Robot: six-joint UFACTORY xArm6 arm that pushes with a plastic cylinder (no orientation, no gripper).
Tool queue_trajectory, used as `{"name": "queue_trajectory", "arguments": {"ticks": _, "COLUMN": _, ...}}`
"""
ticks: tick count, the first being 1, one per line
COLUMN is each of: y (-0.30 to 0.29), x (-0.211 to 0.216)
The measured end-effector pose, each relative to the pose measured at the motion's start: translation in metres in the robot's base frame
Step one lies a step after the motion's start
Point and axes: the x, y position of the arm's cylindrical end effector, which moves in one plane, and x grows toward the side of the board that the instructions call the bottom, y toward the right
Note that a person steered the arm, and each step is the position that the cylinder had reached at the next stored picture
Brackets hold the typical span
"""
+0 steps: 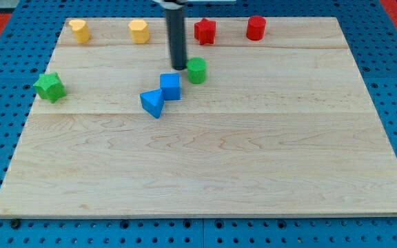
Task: Move your arm to the top of the green circle
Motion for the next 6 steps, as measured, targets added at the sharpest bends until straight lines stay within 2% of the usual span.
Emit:
{"name": "queue_trajectory", "arguments": {"ticks": 2, "y": 0.123, "x": 0.024}}
{"name": "queue_trajectory", "arguments": {"ticks": 4, "y": 0.158, "x": 0.044}}
{"name": "queue_trajectory", "arguments": {"ticks": 5, "y": 0.174, "x": 0.012}}
{"name": "queue_trajectory", "arguments": {"ticks": 6, "y": 0.156, "x": -0.022}}
